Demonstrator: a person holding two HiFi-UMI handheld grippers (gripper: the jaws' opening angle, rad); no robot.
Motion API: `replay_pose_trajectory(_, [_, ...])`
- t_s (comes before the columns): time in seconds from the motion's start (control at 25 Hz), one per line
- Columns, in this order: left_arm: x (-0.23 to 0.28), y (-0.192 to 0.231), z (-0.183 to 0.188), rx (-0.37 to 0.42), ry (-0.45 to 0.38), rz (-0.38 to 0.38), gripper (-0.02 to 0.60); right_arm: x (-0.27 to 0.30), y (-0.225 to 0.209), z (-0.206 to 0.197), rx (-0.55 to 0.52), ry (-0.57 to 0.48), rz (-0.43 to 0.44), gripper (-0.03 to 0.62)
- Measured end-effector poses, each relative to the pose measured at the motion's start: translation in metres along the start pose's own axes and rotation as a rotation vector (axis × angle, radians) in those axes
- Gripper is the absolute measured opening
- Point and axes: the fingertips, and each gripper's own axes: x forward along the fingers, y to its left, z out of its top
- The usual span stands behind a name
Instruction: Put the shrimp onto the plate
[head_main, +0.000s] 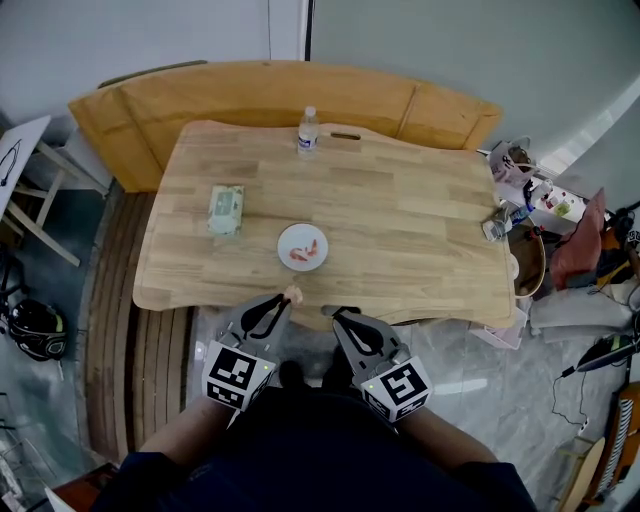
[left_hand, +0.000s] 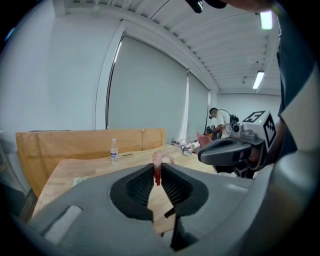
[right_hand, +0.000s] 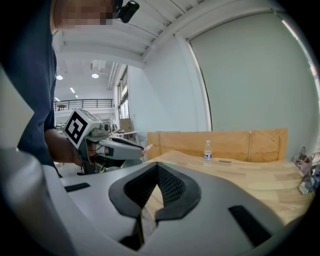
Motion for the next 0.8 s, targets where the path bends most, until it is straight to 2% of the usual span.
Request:
replay_pose_trajectory(0.32, [0.03,0.012,-0.01,-0.037,0.036,0.052,0.049,0.014,-0.027,0.004,-0.01,0.008,0.058,0.011])
replay_pose_trajectory(0.8, [0.081,0.032,-0.009,-0.039,0.072,0.11,0.049,0.032,-0.075,0.007,-0.005,0.014,0.115,0.009])
